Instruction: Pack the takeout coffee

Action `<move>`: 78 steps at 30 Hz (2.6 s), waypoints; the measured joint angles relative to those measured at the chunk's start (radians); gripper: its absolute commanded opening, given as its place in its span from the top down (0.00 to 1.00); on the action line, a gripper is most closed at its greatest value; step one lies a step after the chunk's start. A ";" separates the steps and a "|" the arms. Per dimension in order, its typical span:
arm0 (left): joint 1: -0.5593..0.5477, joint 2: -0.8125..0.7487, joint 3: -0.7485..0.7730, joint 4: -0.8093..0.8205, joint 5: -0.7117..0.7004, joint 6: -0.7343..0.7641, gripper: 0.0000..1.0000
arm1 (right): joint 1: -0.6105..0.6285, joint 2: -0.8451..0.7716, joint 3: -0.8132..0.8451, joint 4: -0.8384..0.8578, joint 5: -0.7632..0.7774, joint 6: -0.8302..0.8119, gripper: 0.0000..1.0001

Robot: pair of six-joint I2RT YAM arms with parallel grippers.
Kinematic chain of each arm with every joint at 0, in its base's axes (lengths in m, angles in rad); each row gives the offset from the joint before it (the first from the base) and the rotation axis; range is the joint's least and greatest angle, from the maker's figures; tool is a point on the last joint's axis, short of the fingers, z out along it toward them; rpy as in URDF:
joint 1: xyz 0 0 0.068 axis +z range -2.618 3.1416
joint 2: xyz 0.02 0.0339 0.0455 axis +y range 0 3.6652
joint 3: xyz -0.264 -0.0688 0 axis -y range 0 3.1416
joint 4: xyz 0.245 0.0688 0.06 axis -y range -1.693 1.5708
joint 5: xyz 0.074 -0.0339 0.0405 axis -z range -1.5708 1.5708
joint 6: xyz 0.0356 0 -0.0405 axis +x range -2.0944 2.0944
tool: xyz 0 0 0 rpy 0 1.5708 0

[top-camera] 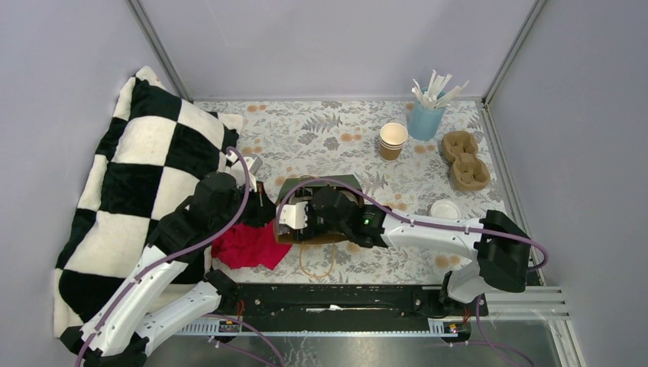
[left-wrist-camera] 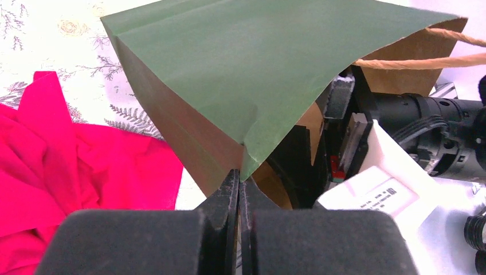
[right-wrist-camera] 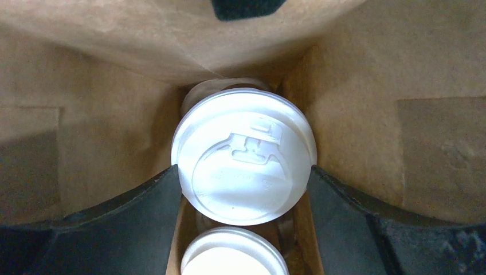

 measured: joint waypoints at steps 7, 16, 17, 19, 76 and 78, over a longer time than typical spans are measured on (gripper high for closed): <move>0.000 0.002 0.000 0.000 -0.001 0.000 1.00 | -0.032 0.042 -0.017 0.072 -0.008 -0.004 0.48; 0.000 0.014 0.000 0.002 -0.003 0.000 1.00 | -0.068 0.076 -0.049 0.119 -0.052 -0.006 0.49; 0.000 0.014 0.000 0.002 -0.003 0.000 1.00 | -0.069 0.079 -0.050 0.121 -0.052 -0.007 0.49; 0.000 0.014 0.000 0.001 -0.004 0.000 1.00 | -0.070 0.084 -0.051 0.126 -0.052 -0.006 0.48; 0.022 0.264 0.262 -0.117 -0.078 0.012 0.58 | -0.113 0.119 0.204 -0.425 -0.184 0.192 0.47; 0.025 0.261 0.263 -0.121 -0.105 0.013 0.49 | -0.123 0.124 0.216 -0.440 -0.207 0.186 0.47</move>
